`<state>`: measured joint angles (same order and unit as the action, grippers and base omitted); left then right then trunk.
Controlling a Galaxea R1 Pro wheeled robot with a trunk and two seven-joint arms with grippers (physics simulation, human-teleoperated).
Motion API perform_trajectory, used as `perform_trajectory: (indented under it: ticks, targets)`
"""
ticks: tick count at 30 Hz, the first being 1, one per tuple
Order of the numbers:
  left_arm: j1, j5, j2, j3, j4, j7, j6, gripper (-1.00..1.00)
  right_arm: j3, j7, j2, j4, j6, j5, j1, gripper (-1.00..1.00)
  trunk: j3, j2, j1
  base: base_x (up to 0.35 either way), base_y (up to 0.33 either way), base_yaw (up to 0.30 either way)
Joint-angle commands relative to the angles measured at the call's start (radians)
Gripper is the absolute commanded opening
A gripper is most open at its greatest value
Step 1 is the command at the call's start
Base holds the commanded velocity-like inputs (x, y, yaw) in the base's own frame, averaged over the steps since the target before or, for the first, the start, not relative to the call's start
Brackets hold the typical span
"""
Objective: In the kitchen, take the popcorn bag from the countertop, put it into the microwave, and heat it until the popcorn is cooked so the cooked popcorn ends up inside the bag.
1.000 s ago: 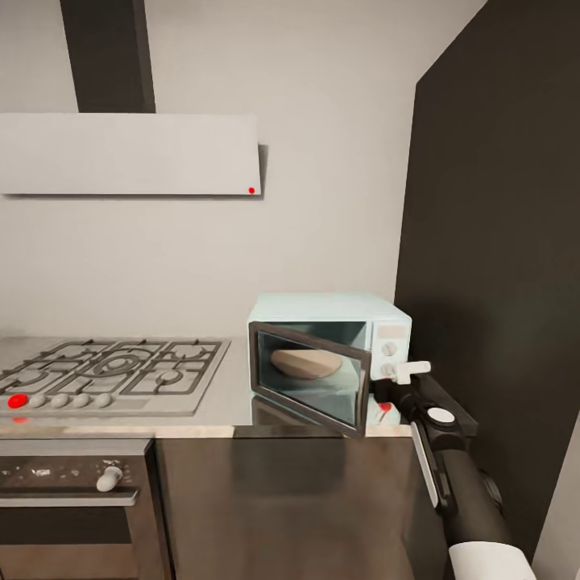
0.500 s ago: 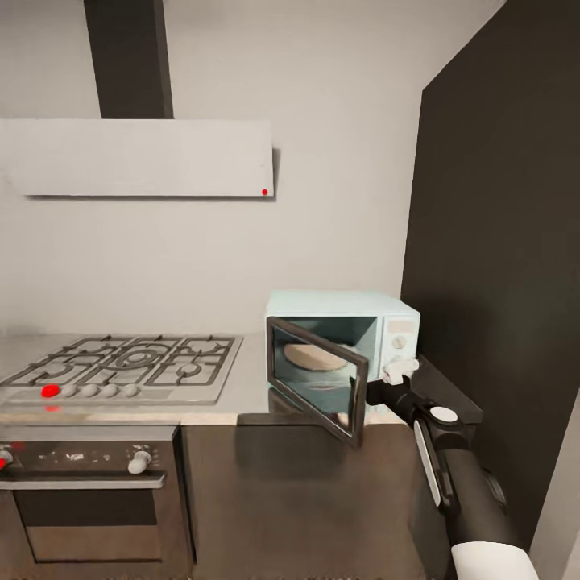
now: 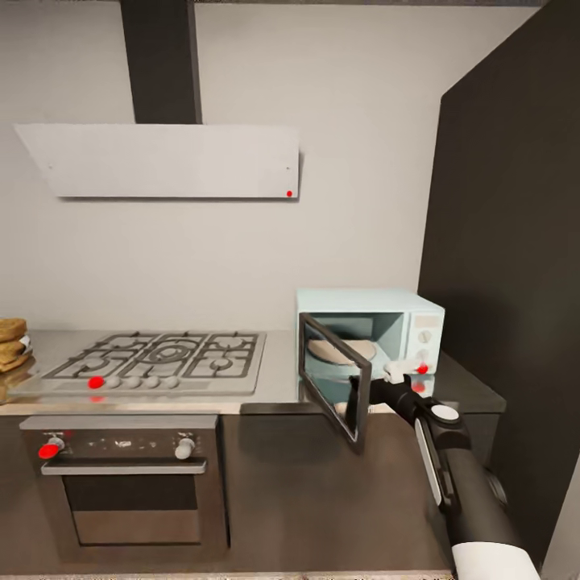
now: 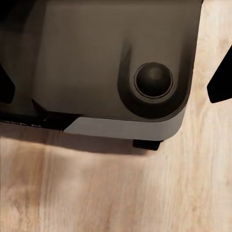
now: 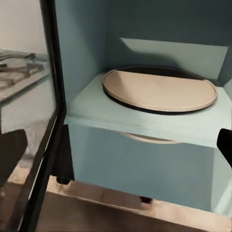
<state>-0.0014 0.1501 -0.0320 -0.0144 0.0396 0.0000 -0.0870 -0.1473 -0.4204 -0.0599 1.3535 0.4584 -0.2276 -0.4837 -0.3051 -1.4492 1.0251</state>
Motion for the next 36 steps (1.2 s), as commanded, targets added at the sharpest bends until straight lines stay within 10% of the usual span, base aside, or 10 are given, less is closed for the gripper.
perform_trajectory:
  ticks: [1, 17, 20, 22, 23, 26, 31, 34, 36]
  targets:
    - [0.000, 0.006, 0.000, -0.001, 0.000, 0.000, -0.002, 1.00, -0.003, -0.011, -0.001, 0.005, 0.006, -0.009, -0.001, 1.00, -0.001, -0.001, 0.000, -0.094, 0.316, 0.000]
    - [0.000, 0.006, -0.001, -0.001, 0.000, 0.000, -0.002, 1.00, -0.032, -0.011, 0.009, 0.010, 0.065, -0.011, -0.001, 1.00, -0.001, -0.001, 0.000, -0.094, 0.316, 0.000]
    - [0.000, 0.006, 0.000, -0.001, 0.000, 0.000, -0.002, 1.00, -0.088, -0.011, 0.012, 0.008, 0.065, -0.010, -0.001, 1.00, -0.001, -0.001, 0.000, -0.059, 0.153, 0.000]
    - [0.000, 0.006, 0.000, -0.002, 0.001, 0.000, -0.002, 1.00, -0.259, -0.013, 0.072, 0.003, 0.093, -0.027, -0.001, 1.00, -0.001, -0.001, 0.000, -0.008, 0.019, 0.000]
    - [0.000, 0.006, 0.000, -0.002, 0.000, 0.000, -0.002, 1.00, -0.351, -0.015, 0.148, -0.086, 0.110, -0.088, 0.007, 1.00, -0.001, -0.001, 0.000, 0.000, 0.001, 0.000]
    - [0.000, 0.007, 0.000, -0.003, 0.000, 0.000, -0.002, 1.00, -0.436, -0.014, 0.186, -0.323, 0.102, -0.194, 0.037, 1.00, -0.001, -0.001, 0.000, 0.000, 0.000, 0.000]
    - [0.000, 0.006, 0.000, -0.004, 0.000, 0.000, -0.002, 1.00, -0.470, -0.011, 0.217, -0.844, 0.074, -0.351, 0.054, 1.00, -0.001, -0.001, 0.000, 0.000, 0.000, 0.000]
    - [0.000, 0.006, -0.001, -0.004, 0.000, 0.000, -0.002, 1.00, -0.470, 0.025, 0.214, -1.255, -0.136, -0.422, 0.060, 1.00, -0.001, -0.001, 0.000, 0.000, 0.000, 0.000]
    - [0.000, 0.006, -0.001, -0.003, 0.000, 0.000, -0.002, 1.00, -0.469, 0.086, 0.209, -1.330, -0.276, -0.438, 0.075, 1.00, -0.001, -0.001, 0.000, 0.000, 0.000, 0.000]
